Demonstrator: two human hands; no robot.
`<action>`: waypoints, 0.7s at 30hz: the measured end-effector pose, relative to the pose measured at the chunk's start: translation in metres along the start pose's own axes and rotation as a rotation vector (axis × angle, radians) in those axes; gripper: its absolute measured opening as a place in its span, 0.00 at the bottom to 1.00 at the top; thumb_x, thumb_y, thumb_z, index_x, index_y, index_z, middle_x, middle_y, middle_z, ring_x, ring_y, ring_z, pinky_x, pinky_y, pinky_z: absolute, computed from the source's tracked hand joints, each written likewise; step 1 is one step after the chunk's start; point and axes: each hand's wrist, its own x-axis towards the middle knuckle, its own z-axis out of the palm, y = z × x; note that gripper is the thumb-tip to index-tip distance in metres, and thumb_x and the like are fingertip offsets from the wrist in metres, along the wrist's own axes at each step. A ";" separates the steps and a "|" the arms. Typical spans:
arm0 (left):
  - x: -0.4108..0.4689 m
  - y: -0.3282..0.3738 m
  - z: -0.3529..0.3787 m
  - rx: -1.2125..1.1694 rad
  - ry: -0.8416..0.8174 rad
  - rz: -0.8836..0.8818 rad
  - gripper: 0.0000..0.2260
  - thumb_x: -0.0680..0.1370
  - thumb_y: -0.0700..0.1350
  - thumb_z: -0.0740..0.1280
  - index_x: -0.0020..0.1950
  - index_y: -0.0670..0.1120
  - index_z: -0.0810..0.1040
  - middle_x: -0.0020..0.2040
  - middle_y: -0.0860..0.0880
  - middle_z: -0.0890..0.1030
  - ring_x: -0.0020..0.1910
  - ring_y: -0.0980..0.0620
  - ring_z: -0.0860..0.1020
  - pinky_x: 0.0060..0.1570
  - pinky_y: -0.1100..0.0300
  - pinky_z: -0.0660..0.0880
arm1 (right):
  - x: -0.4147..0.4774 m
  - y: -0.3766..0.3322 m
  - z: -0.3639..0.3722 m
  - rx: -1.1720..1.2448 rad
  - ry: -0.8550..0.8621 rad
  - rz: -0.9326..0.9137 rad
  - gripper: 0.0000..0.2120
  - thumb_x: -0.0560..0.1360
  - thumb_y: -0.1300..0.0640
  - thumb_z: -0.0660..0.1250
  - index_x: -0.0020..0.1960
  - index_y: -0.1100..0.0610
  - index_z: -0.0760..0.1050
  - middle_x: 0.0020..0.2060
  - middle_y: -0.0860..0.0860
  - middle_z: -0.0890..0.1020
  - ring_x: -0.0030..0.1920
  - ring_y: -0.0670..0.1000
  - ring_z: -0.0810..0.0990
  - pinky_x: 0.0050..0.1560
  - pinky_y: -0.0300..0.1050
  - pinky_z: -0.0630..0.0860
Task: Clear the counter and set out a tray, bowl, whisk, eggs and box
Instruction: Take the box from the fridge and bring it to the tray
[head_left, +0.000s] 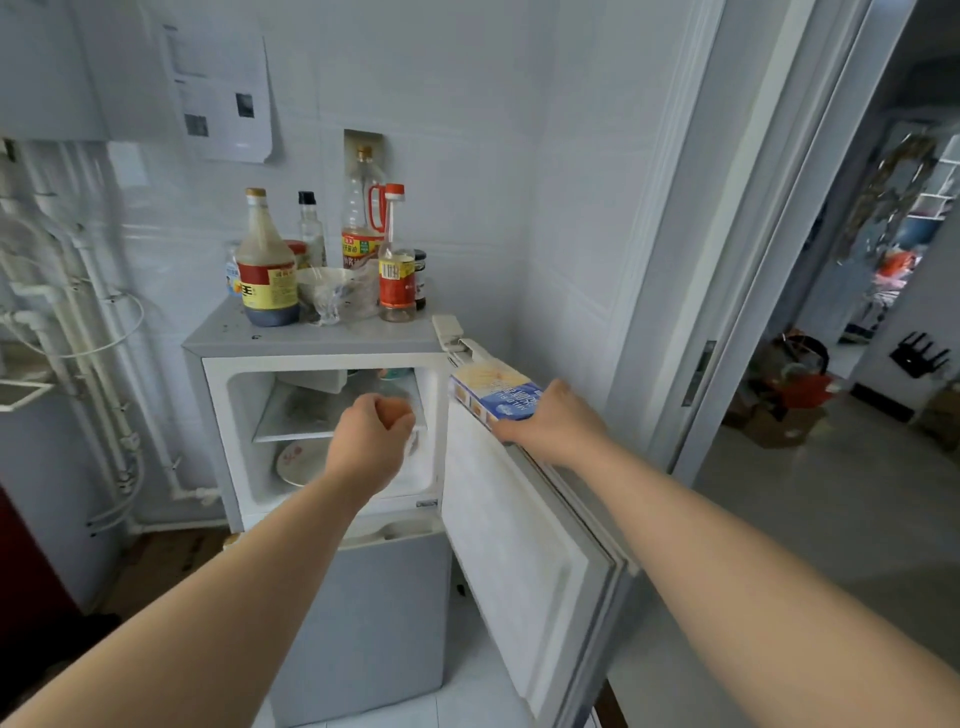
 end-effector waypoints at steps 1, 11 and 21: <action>-0.001 -0.001 -0.004 0.001 0.011 0.002 0.06 0.78 0.44 0.64 0.54 0.46 0.72 0.44 0.51 0.74 0.41 0.52 0.72 0.39 0.60 0.67 | -0.003 -0.006 0.001 0.037 -0.007 -0.006 0.34 0.57 0.40 0.72 0.56 0.57 0.68 0.49 0.50 0.80 0.49 0.54 0.81 0.48 0.47 0.79; -0.014 -0.038 -0.077 0.068 0.118 -0.072 0.09 0.78 0.46 0.64 0.57 0.48 0.72 0.44 0.51 0.75 0.44 0.48 0.74 0.37 0.60 0.70 | -0.028 -0.078 0.043 0.270 -0.196 -0.165 0.33 0.56 0.38 0.72 0.56 0.55 0.75 0.47 0.50 0.82 0.43 0.50 0.81 0.29 0.39 0.68; 0.013 -0.083 -0.169 0.112 0.240 -0.139 0.16 0.79 0.46 0.64 0.65 0.41 0.71 0.55 0.44 0.77 0.46 0.49 0.71 0.44 0.58 0.67 | -0.030 -0.168 0.099 0.260 -0.194 -0.230 0.34 0.64 0.38 0.72 0.60 0.57 0.65 0.53 0.50 0.77 0.46 0.51 0.75 0.33 0.43 0.68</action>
